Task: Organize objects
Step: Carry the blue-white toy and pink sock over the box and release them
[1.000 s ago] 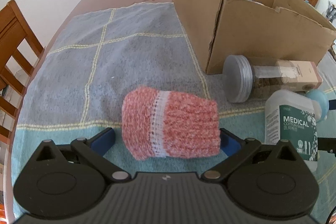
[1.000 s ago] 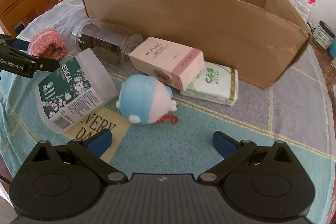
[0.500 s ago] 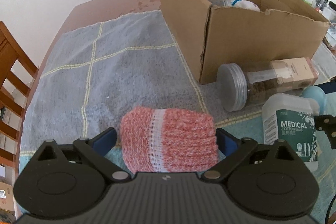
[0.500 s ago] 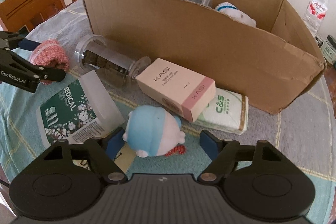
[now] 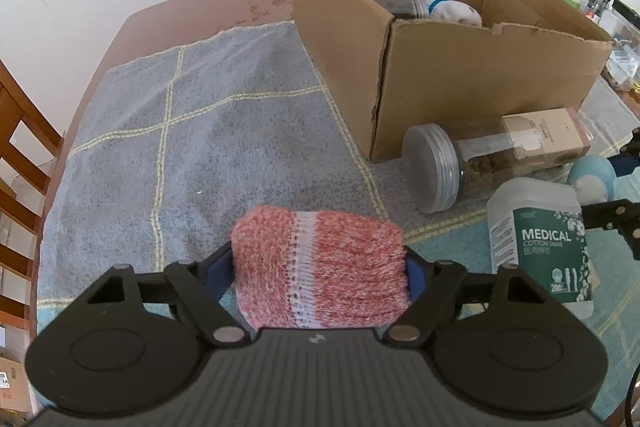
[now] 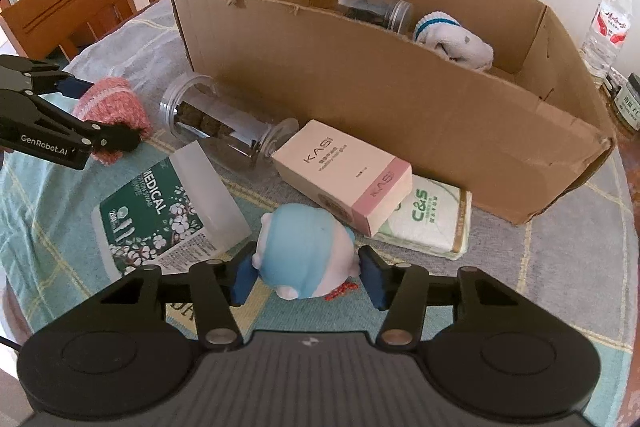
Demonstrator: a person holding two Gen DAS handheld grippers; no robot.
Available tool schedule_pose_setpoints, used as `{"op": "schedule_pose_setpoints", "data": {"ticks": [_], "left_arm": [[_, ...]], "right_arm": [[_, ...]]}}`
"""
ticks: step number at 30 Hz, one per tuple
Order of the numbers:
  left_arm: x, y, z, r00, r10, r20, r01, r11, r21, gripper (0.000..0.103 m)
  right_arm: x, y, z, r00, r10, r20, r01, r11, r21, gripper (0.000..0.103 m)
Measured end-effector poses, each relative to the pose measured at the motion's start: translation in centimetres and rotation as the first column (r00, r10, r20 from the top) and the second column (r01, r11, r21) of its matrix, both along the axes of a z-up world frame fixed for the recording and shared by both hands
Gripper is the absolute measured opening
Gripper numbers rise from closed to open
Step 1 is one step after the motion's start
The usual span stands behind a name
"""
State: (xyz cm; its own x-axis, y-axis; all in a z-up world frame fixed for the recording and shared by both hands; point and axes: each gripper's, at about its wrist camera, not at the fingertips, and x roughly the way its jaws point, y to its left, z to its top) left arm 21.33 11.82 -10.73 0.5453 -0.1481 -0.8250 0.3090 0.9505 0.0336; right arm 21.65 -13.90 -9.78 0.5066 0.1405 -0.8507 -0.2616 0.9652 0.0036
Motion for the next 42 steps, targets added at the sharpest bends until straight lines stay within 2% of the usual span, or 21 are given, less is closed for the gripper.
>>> {"op": "schedule_pose_setpoints", "data": {"ticks": [10,18,30,39,40,41,42], "left_arm": [[-0.2,0.4,1.9,1.0,-0.019,-0.02,0.019,1.0,-0.003,0.073],[-0.5,0.1,5.3,0.999,-0.042,-0.005,0.042,0.999,-0.014,0.073],[0.9,-3.5,12.5,0.989,-0.133,0.064,0.137,0.988,-0.07,0.073],[4.6,-7.0,14.9,0.976,-0.172,0.134,0.182,0.981,-0.069,0.073],[5.2,-7.3,15.0,0.975,-0.173,0.139,0.183,0.981,-0.067,0.073],[5.7,-7.5,15.0,0.974,-0.172,0.145,0.183,0.981,-0.066,0.073],[6.2,-7.7,15.0,0.975,-0.167,0.147,0.178,0.982,-0.065,0.073]], "right_arm": [[-0.8,-1.8,3.0,1.0,0.012,-0.009,-0.012,1.0,-0.026,0.059],[-0.7,-3.7,5.8,1.0,-0.016,0.006,0.016,0.999,-0.04,0.059],[0.7,-6.1,11.9,0.99,-0.023,0.142,0.026,0.999,-0.02,0.059],[4.0,-7.4,13.7,0.976,-0.037,0.213,0.042,0.999,-0.02,0.059],[4.6,-7.5,13.7,0.976,-0.045,0.215,0.052,0.998,-0.024,0.061],[5.1,-7.6,13.7,0.974,-0.061,0.22,0.069,0.997,-0.028,0.072],[5.4,-7.8,13.7,0.972,-0.077,0.223,0.085,0.996,-0.029,0.087]]}}
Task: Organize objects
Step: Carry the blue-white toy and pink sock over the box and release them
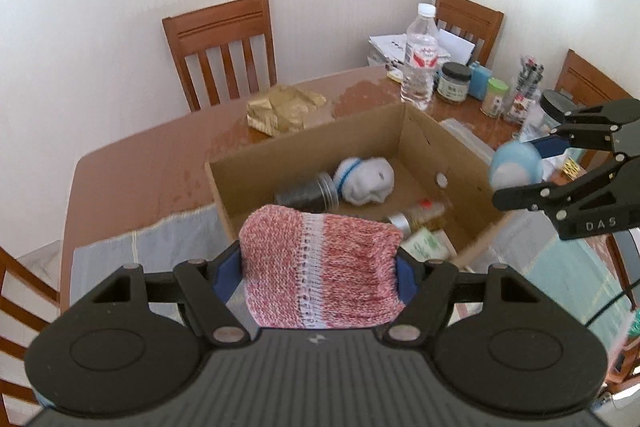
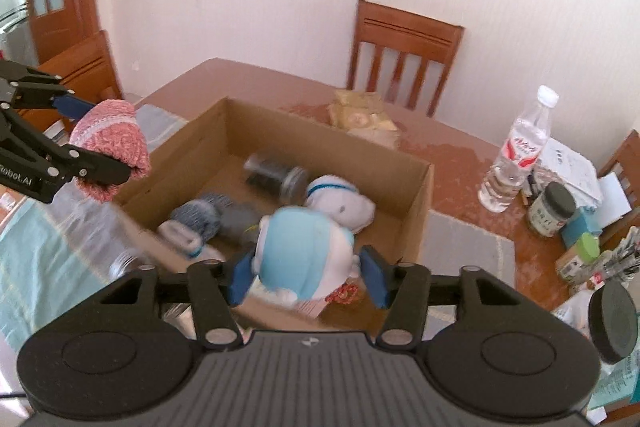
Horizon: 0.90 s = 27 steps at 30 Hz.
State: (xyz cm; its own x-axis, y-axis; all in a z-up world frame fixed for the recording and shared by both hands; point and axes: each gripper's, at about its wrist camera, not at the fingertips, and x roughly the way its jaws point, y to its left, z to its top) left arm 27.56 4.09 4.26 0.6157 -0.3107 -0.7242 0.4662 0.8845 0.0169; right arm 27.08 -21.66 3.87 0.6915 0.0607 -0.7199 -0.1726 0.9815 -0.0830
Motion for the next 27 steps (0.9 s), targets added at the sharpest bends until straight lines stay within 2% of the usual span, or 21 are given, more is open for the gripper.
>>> {"op": "schedule_pose_setpoints", "data": {"ticks": [3,6,11,14,17,27], "left_arm": [[1.6,-0.5,-0.2,1.0,0.009,-0.009,-0.009,1.0,-0.004,0.073],[2.6,-1.0,-0.4,1.0,0.007,-0.011,-0.007,1.0,-0.001,0.073],[4.0,-1.8,-0.7,1.0,-0.003,-0.016,0.003,1.0,0.005,0.074],[4.7,-2.1,-0.7,1.0,0.004,-0.001,-0.004,1.0,0.018,0.078],[5.3,-2.3,-0.7,0.999,0.035,0.02,-0.035,0.999,0.032,0.099],[4.3,-2.0,-0.1,0.998,0.057,0.02,-0.058,0.998,0.034,0.099]], "right_arm": [[0.4,-0.9,0.1,1.0,-0.023,0.009,0.022,0.998,0.056,0.099],[0.4,-1.6,-0.2,0.999,-0.044,0.001,0.044,0.996,0.073,0.102],[0.0,-2.4,-0.8,0.998,-0.062,-0.022,0.063,0.996,0.069,0.102],[-0.5,-2.7,-0.9,0.997,-0.067,-0.025,0.068,0.996,0.059,0.102],[-0.9,-2.9,-1.1,0.997,-0.072,-0.026,0.073,0.996,0.044,0.102],[-2.1,-2.9,-1.1,0.996,-0.073,-0.046,0.074,0.997,0.03,0.103]]}}
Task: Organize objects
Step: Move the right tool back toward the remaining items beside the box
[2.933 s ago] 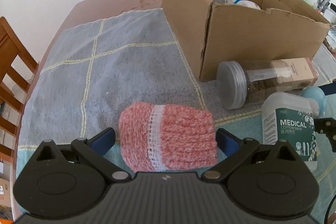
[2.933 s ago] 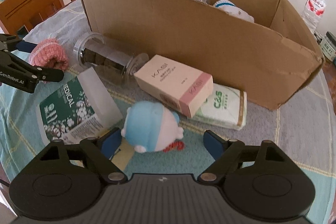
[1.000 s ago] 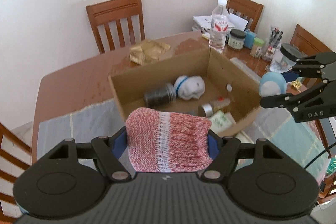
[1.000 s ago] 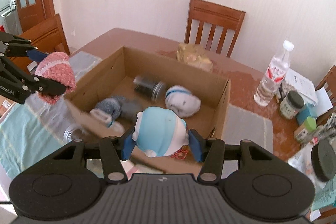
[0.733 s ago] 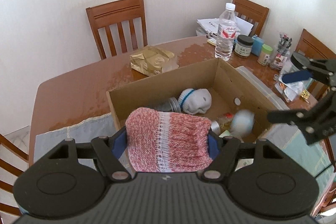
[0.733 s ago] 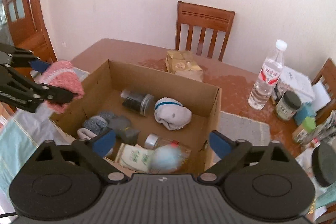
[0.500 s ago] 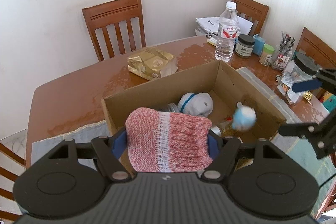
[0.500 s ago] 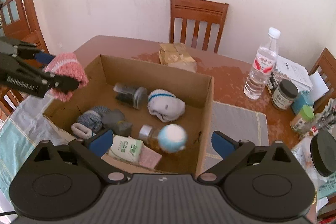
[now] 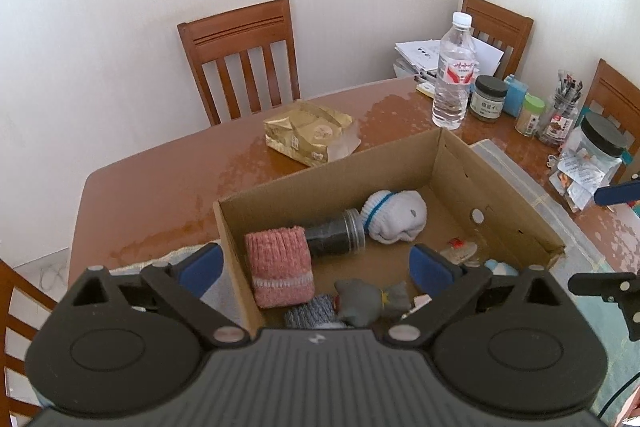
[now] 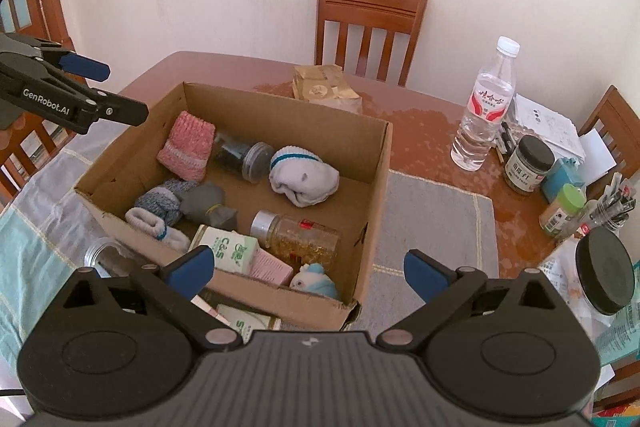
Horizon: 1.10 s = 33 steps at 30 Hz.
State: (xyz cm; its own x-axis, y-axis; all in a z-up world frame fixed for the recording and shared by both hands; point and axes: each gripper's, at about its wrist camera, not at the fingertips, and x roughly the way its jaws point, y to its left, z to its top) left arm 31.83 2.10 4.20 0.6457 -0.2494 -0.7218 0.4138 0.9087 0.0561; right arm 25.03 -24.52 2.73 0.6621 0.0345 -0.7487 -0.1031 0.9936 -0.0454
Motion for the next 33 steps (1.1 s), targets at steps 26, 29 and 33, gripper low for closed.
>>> {"op": "schedule_pose_setpoints", "data": {"ticks": [26,29,33], "left_arm": [[-12.3,-0.5,-5.1,0.984,0.179,-0.009,-0.179,0.984,0.017,0.102],[-13.2,-1.1,-6.4,0.982,0.187,-0.011,-0.186,0.981,0.047,0.102],[-14.5,-1.9,-8.3,0.982,0.189,-0.023,-0.187,0.98,0.072,0.102]], "right_arm": [[-7.3,-0.6,-7.6,0.984,-0.155,-0.087,0.165,0.978,0.128,0.103],[-7.6,-0.9,-8.1,0.981,-0.169,-0.099,0.181,0.975,0.128,0.103],[-7.8,-1.0,-8.7,0.979,-0.174,-0.11,0.188,0.974,0.13,0.103]]}}
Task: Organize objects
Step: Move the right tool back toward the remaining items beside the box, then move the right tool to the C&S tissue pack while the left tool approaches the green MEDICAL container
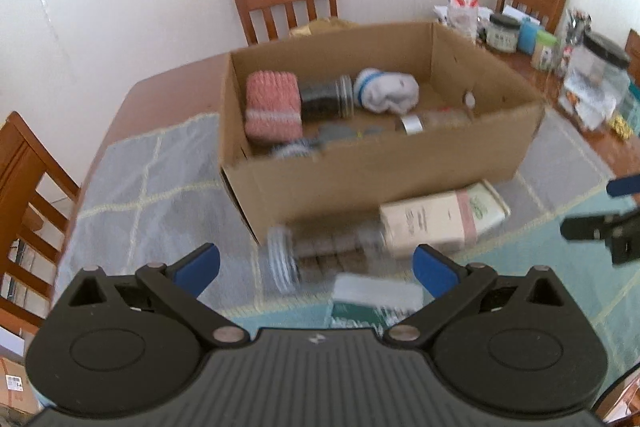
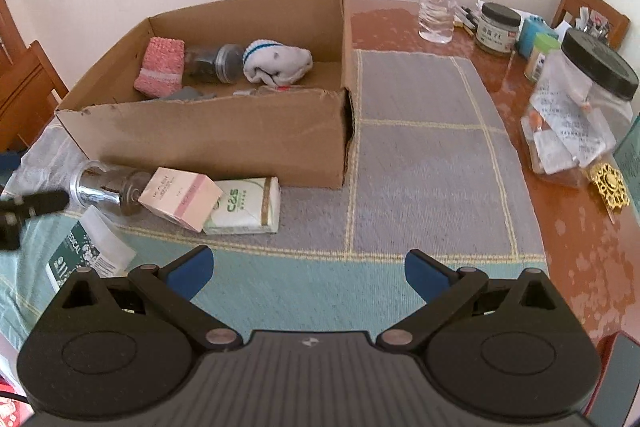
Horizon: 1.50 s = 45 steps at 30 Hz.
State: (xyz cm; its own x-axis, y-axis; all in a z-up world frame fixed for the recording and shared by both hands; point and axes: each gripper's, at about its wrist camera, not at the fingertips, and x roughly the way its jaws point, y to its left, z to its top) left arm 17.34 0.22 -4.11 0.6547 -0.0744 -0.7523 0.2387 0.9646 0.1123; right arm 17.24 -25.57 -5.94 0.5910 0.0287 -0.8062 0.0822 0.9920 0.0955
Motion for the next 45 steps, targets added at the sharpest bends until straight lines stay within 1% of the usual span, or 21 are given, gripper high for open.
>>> {"op": "schedule_pose_setpoints", "data": {"ticks": [6,10,15,19,24,25,29,31,35,40,45], "left_arm": [[-1.4,-0.6,-3.0,0.997,0.015,-0.073,-0.016,1.0,-0.021,0.102],[-2.1,-0.2,-4.1,0.994,0.038,-0.102,-0.041,0.999,-0.024,0.102],[-2.3,0.6,-4.9,0.991,0.056,-0.122,-0.06,0.998,-0.029,0.102],[-2.4,1.3,-5.1,0.99,0.052,-0.131,-0.061,0.996,-0.066,0.102],[-2.4,1.7,-5.2,0.989,0.046,-0.139,-0.057,0.995,-0.08,0.102],[-2.3,1.7,-5.3,0.989,0.046,-0.141,-0.058,0.995,-0.082,0.102],[-2.2,1.8,-5.5,0.988,0.048,-0.148,-0.062,0.994,-0.091,0.102],[-2.1,1.7,-5.6,0.987,0.048,-0.15,-0.062,0.994,-0.09,0.102],[-1.9,1.5,-5.6,0.988,0.045,-0.15,-0.059,0.994,-0.091,0.102],[-1.8,1.1,-5.6,0.988,0.027,-0.154,-0.043,0.994,-0.099,0.102],[-1.9,0.6,-5.9,0.986,0.013,-0.164,-0.025,0.997,-0.074,0.102]], "right_arm": [[0.4,0.8,-1.4,0.998,0.059,-0.011,-0.059,0.998,-0.006,0.103],[1.3,1.8,-2.7,0.994,0.109,-0.023,-0.109,0.994,-0.014,0.103],[2.7,3.4,-4.0,0.985,0.174,-0.01,-0.175,0.983,-0.048,0.103],[4.0,4.7,-4.9,0.976,0.218,0.01,-0.216,0.972,-0.087,0.103],[5.4,6.1,-6.1,0.971,0.238,0.014,-0.233,0.961,-0.15,0.103],[5.5,6.3,-6.3,0.971,0.24,0.025,-0.233,0.96,-0.158,0.103],[6.1,6.1,-6.5,0.973,0.222,0.054,-0.212,0.965,-0.151,0.103],[6.3,5.4,-6.6,0.98,0.192,0.059,-0.182,0.973,-0.143,0.103],[6.1,3.6,-6.7,0.99,0.133,0.048,-0.127,0.986,-0.111,0.103],[5.4,1.5,-6.9,0.996,0.087,0.034,-0.083,0.99,-0.11,0.103],[5.2,0.2,-6.9,0.998,0.056,0.016,-0.054,0.993,-0.108,0.103]]}}
